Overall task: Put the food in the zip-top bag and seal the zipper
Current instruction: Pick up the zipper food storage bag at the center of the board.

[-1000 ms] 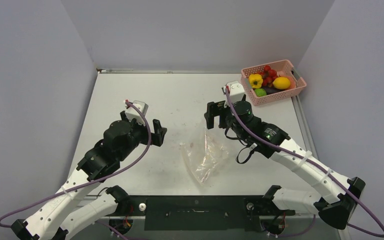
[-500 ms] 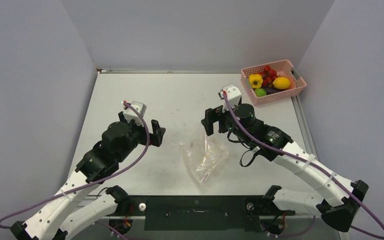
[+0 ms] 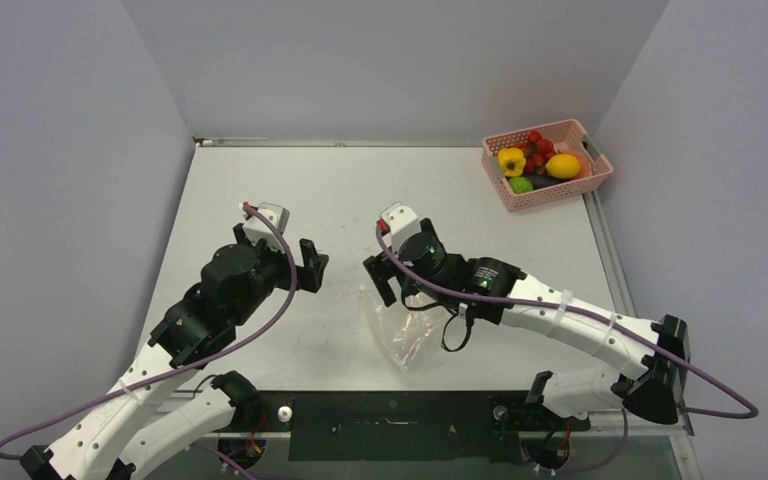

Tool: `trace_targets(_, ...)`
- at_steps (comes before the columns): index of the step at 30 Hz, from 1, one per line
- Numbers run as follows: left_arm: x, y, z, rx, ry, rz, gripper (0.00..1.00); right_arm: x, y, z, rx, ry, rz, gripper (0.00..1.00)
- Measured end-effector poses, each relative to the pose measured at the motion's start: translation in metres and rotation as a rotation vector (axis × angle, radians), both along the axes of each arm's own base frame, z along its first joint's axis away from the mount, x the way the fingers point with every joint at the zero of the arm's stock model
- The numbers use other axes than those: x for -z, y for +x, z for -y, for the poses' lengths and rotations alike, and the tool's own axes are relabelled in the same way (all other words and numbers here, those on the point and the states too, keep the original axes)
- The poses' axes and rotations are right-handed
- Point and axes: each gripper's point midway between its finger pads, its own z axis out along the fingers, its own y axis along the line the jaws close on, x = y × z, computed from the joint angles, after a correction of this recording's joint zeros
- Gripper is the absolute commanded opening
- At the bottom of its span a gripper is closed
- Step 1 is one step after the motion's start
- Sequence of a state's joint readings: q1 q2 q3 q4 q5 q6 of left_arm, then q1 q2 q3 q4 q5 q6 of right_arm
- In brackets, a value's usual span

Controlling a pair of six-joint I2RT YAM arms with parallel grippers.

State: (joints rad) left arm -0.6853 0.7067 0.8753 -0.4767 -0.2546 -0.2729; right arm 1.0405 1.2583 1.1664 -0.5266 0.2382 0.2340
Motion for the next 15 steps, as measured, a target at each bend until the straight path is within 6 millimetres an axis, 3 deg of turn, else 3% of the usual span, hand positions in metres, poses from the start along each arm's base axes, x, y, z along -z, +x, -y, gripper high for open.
trace_targets(10,-0.003,0.0,-0.01,-0.045,0.006,0.015,0.96,0.058,-0.026,-0.024,-0.065,-0.25,-0.032,0.91)
trace_targets(15,-0.002,0.003,-0.023,-0.111,0.027,0.021,0.96,0.072,-0.035,-0.029,-0.089,-0.307,-0.034,0.91)
